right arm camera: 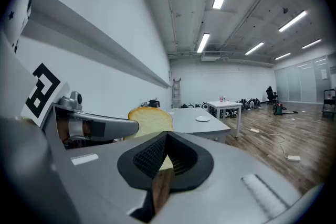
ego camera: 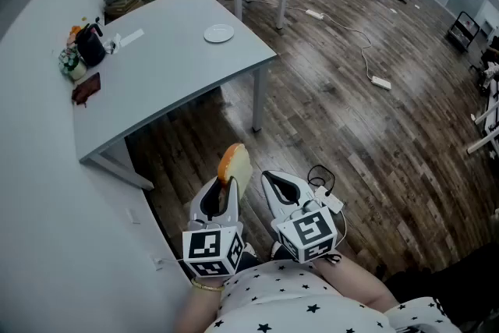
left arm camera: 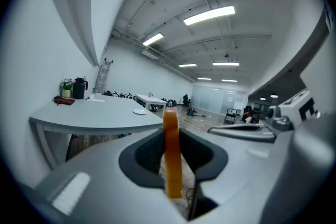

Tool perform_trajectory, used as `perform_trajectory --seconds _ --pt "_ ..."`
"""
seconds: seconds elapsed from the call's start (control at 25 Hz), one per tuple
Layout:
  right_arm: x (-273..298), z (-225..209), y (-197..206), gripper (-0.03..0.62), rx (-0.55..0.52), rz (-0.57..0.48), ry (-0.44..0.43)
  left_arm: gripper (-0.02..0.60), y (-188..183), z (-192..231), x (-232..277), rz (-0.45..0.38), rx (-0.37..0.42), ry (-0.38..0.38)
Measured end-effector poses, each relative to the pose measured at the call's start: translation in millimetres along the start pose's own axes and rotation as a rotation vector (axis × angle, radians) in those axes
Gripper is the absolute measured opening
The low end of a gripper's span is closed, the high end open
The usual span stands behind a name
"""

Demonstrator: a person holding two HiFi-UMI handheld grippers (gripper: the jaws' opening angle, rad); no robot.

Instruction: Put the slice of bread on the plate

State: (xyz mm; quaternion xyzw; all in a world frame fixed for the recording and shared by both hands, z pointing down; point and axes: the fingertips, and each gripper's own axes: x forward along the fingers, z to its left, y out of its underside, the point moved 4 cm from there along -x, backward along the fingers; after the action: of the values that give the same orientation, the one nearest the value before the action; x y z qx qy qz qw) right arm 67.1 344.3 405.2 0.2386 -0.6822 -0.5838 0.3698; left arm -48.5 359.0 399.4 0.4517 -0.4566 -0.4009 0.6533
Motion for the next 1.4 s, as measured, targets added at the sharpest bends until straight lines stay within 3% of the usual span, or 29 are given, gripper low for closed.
perform_trajectory --seconds 0.8,1.08,1.4 --pt "72 24 1 -0.002 0.036 0.041 0.012 0.092 -4 78 30 0.021 -0.046 0.005" --pt "119 -15 -6 -0.002 0.028 0.039 -0.001 0.092 -12 93 82 0.023 -0.052 -0.015" --pt "197 -94 -46 -0.002 -0.016 0.008 -0.055 0.092 -50 109 180 -0.014 -0.081 -0.069"
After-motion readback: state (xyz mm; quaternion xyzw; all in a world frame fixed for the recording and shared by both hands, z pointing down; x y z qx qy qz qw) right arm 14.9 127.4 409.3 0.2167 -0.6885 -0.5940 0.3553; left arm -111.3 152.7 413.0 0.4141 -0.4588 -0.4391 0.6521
